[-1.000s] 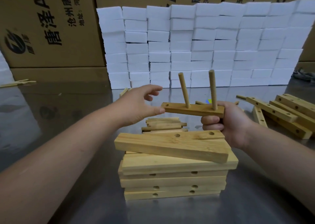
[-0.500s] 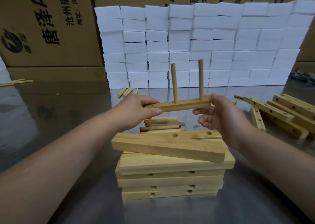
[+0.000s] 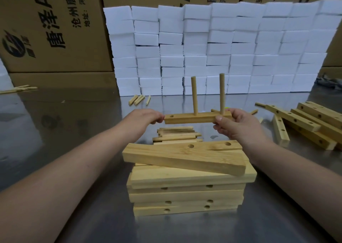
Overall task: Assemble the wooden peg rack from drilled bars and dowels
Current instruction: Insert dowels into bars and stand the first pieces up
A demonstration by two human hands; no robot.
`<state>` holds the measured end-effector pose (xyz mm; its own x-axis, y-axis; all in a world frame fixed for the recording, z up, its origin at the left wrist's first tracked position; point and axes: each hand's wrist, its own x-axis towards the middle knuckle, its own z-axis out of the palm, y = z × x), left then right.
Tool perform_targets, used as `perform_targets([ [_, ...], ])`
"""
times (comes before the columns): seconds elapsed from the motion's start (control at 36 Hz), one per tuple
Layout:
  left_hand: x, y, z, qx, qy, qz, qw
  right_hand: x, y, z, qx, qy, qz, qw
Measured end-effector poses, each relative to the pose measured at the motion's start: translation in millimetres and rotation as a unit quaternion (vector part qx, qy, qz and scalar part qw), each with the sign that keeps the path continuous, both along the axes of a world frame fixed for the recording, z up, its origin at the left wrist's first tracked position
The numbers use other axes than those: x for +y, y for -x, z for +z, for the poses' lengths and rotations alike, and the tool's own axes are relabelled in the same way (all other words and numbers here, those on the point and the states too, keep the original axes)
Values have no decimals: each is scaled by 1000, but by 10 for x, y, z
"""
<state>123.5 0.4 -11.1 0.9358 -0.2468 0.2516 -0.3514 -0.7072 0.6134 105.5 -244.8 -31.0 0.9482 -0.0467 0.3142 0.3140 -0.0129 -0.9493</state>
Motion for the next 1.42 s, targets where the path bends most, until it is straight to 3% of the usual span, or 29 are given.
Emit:
perform_targets([
  [0.14,85,-23,-62,19,49,40,998,43,32,40,17,-36,12,999],
  [0.25,93,-11,-145,77,9,12,997,81,78,62,65,-74,54,994],
  [0.5,138,-17,-181,67,32,-6,997,-12,2,10,72,2,9,997],
  [0.67,144,-28,-182,64,35,11,997,-1,40,21,72,61,37,995],
  [1.19,193,-54,-130,72,-59,-15,996,7,54,37,83,54,22,995],
  [1.31,189,-42,-136,67,-41,-4,997,6,58,36,82,57,22,995],
  [1.42,221,-44,-117,53,64,33,996,0,59,36,86,46,24,995],
])
